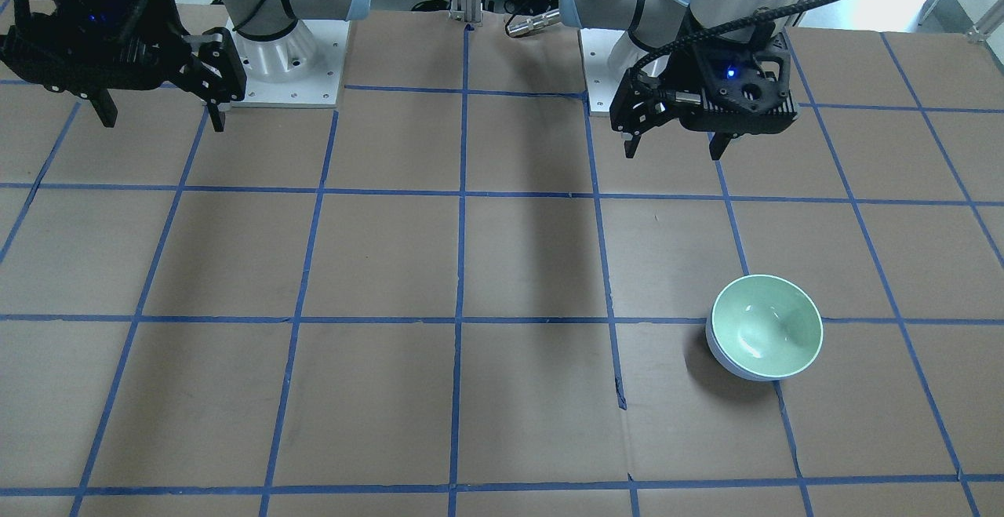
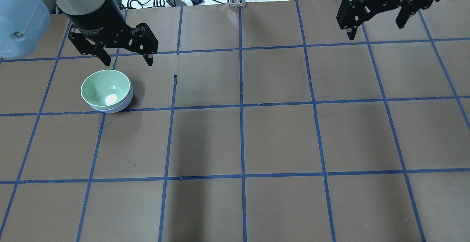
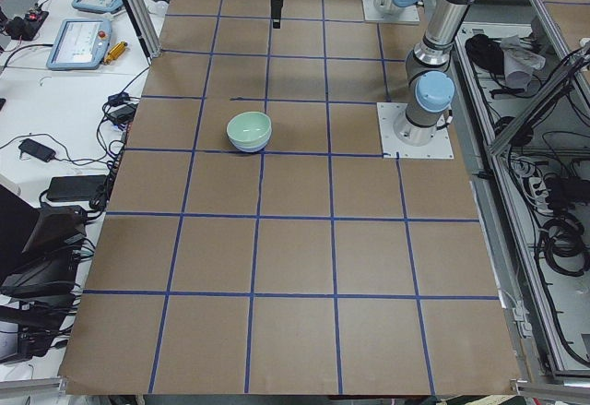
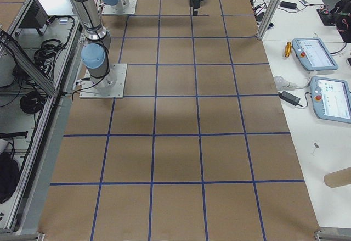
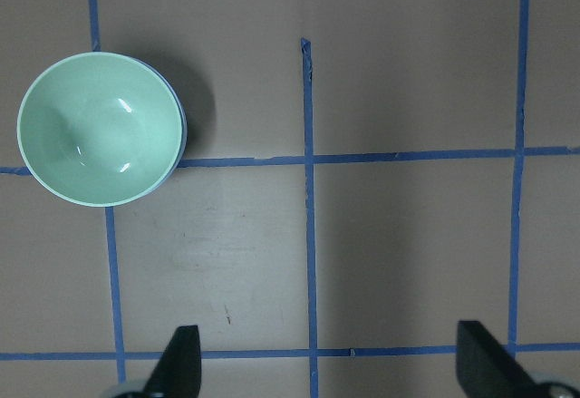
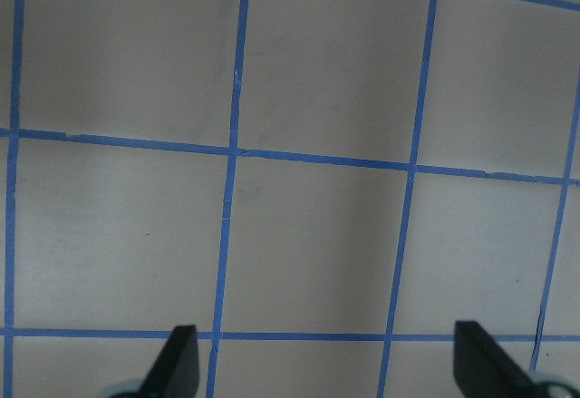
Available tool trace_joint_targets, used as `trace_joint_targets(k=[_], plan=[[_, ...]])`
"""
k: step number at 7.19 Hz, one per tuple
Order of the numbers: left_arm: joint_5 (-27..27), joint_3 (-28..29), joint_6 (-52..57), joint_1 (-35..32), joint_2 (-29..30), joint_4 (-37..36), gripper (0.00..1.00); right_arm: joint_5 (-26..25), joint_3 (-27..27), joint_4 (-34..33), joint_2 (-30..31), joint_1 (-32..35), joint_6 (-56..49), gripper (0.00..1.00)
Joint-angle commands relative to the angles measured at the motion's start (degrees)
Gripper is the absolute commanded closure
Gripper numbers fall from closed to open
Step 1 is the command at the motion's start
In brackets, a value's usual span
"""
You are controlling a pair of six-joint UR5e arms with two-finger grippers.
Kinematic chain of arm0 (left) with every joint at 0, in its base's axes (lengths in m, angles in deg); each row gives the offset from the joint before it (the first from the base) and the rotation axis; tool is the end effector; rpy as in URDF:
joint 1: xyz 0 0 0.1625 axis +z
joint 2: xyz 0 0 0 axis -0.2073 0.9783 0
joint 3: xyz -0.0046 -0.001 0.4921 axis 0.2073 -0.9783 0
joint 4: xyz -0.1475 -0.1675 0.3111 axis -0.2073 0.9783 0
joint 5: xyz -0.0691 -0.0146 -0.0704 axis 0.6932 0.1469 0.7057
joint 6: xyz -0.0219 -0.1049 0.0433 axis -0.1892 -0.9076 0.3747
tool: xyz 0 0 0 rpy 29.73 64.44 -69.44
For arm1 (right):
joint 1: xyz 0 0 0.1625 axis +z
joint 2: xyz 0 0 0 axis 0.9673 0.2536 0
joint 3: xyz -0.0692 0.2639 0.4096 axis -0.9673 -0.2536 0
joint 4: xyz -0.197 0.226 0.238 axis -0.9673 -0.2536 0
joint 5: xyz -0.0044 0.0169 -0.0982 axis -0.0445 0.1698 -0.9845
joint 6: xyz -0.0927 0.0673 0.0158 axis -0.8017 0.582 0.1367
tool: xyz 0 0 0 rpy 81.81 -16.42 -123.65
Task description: Stack green bowl on blue bowl
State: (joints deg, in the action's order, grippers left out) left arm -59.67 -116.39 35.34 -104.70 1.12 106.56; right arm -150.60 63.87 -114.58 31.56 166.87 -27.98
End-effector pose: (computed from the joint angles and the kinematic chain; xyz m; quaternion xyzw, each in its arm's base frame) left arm -0.1521 -0.4582 0.5556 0.0161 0.9997 -0.0076 0.0137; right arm 0.1271 -0.4734 0.6020 0.0554 -0.9948 0.0182 0.0833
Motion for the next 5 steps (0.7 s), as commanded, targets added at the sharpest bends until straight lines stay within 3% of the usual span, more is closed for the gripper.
trace_joint_targets(k=[1, 5], plan=[[-0.2, -0.5, 0.4, 0.2, -0.4, 0.3, 0.0, 0.0, 0.0, 0.0, 0.0, 0.0, 0.0, 0.0], [0.0, -0.3, -0.2, 2.4, -0.8, 1.6, 0.0, 0.0, 0.0, 0.0, 0.0, 0.0, 0.0, 0.0]])
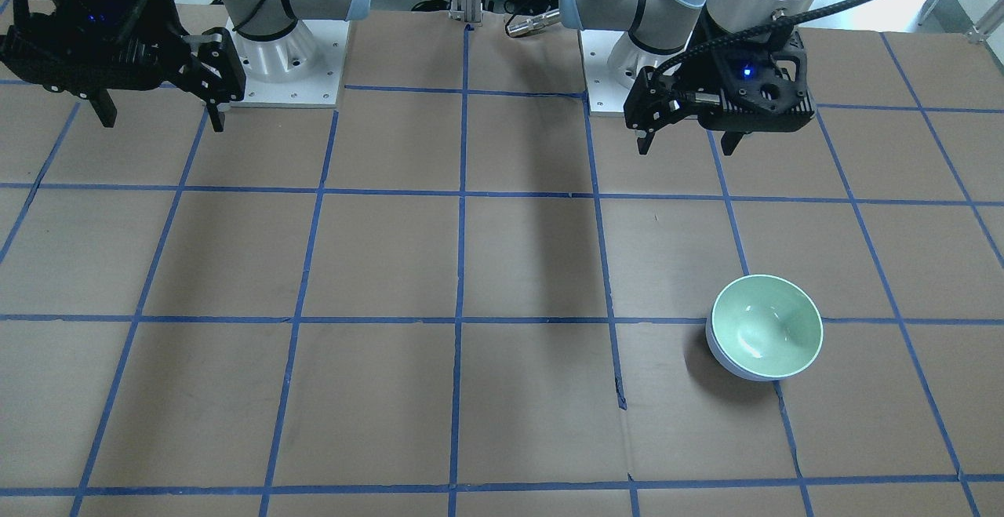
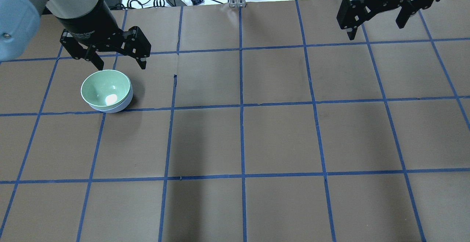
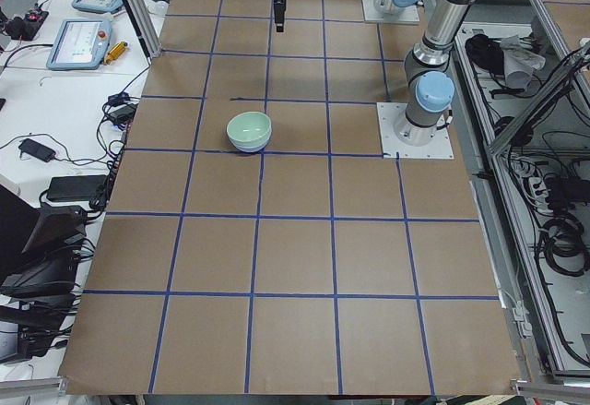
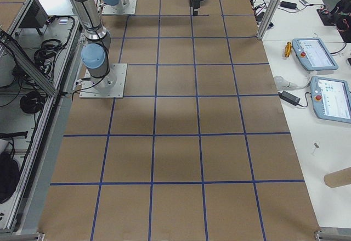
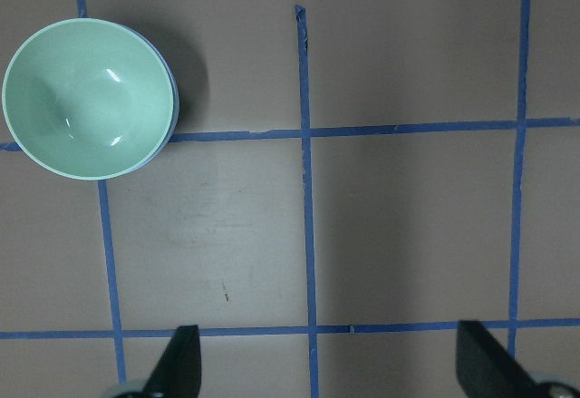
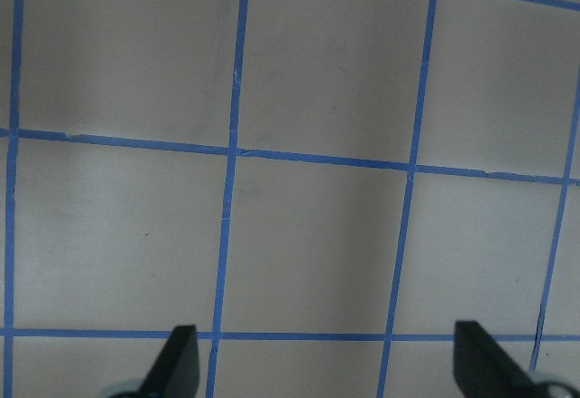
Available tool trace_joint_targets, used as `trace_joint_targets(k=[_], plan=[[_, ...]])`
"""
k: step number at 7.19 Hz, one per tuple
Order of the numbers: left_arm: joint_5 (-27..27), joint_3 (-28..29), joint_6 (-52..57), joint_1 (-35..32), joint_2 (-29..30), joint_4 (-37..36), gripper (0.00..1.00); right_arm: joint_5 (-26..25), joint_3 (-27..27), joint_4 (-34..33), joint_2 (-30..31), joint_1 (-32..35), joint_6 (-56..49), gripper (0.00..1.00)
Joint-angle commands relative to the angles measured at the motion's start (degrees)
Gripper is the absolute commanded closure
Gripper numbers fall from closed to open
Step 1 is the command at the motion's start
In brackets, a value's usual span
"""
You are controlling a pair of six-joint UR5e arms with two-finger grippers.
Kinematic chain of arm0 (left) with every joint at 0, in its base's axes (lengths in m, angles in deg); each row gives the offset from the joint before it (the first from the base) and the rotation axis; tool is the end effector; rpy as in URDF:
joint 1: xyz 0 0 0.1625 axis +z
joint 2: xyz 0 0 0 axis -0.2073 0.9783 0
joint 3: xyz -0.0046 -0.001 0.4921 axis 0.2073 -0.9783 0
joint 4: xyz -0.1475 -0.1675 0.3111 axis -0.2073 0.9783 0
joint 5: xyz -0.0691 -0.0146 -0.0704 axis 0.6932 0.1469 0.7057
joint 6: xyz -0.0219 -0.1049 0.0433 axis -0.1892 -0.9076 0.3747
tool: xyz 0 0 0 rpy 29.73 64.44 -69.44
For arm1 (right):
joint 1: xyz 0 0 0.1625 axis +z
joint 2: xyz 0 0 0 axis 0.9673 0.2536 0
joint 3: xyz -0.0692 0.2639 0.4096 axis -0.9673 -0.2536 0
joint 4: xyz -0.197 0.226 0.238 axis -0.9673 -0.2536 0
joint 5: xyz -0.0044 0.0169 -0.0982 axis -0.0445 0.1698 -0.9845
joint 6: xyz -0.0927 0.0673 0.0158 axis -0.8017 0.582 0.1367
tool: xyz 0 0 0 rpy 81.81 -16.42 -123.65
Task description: Stack green bowl on blue bowl
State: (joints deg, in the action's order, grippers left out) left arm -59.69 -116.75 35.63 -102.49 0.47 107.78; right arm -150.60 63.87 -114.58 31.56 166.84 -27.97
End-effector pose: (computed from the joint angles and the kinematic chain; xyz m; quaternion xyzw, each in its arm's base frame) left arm -0.1342 -0.4562 0.5558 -0.0006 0.9999 0.0009 0.0141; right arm 0.1269 -0.4735 0.6020 0.0550 -0.9948 0.0182 0.0833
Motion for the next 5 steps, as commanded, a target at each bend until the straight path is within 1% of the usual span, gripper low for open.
trace_joint_targets(k=[1, 5], plan=[[0.2, -0.1, -0.6, 0.1, -0.4, 0.7, 0.0, 0.0, 0.0, 0.0, 0.0, 0.1, 0.0, 0.0], [0.5, -0.2, -1.5, 0.1, -0.5, 1.1, 0.0, 0.0, 0.0, 0.0, 0.0, 0.1, 0.0, 0.0]])
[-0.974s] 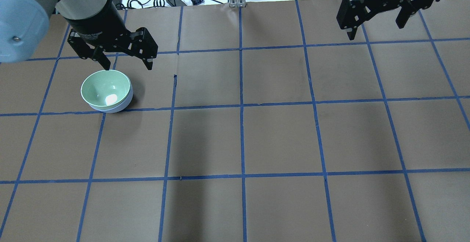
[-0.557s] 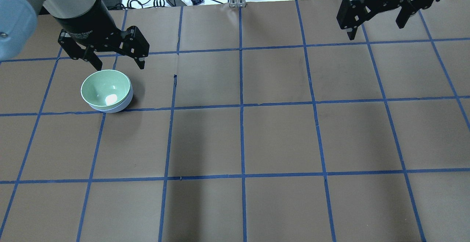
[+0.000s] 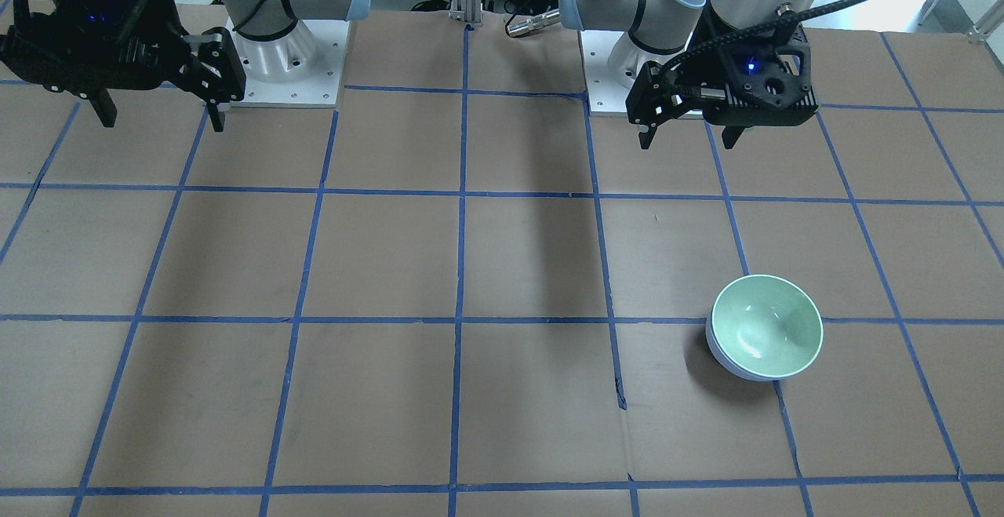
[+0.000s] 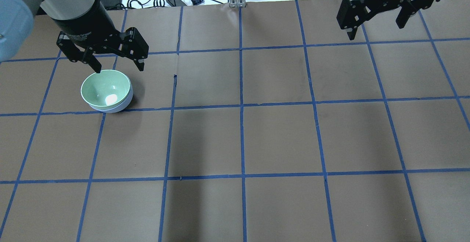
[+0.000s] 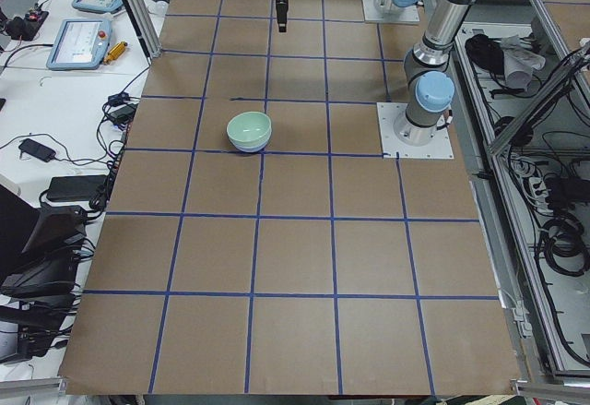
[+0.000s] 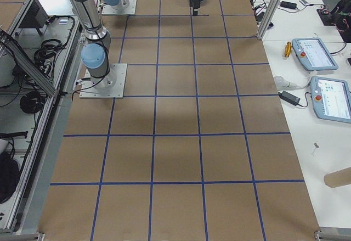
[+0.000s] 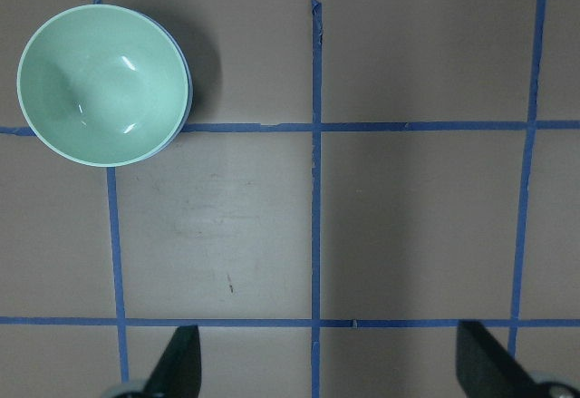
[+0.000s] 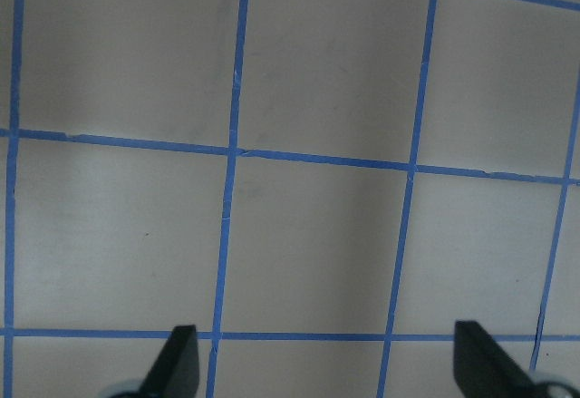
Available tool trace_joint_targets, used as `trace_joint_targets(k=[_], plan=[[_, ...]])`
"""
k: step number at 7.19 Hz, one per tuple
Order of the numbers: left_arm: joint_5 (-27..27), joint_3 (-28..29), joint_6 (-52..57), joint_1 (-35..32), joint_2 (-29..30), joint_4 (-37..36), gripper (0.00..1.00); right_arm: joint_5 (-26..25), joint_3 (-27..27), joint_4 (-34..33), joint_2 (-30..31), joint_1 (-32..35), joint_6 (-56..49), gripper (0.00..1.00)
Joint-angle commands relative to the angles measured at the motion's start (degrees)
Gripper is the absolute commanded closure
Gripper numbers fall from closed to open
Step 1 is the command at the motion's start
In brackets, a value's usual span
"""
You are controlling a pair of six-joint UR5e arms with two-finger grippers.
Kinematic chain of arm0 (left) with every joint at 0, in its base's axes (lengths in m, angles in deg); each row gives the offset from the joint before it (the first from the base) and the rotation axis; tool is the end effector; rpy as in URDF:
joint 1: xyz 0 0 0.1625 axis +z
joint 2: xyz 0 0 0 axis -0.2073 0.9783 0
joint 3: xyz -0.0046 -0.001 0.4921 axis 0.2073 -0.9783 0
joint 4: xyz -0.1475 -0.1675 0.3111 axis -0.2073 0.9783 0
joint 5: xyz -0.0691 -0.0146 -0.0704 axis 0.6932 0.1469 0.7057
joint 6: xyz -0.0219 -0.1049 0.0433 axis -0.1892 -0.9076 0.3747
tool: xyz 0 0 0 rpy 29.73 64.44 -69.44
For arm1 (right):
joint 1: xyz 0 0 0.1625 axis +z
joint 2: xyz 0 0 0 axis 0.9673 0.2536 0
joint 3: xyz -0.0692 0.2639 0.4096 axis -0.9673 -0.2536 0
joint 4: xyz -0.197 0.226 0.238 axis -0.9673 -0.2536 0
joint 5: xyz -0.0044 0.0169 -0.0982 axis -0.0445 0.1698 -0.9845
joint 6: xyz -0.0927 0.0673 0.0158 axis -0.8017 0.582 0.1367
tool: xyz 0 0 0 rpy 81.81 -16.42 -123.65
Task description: Stack green bowl on blue bowl
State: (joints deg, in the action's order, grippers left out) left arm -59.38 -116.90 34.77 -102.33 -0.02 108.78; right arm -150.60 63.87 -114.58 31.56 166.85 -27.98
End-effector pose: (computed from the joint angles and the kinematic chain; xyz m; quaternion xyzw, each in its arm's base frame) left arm -0.1335 -0.4509 0.5568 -0.0094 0.9999 0.0066 0.0115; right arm 0.1269 -0.4734 0.6020 0.0552 -0.9948 0.0182 0.0833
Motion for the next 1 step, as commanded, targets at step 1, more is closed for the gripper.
trace_joint_targets(k=[1], plan=[[0.1, 0.0, -1.4, -0.1, 0.0, 0.1, 0.0, 0.0, 0.0, 0.0, 0.0, 0.0, 0.0, 0.0]])
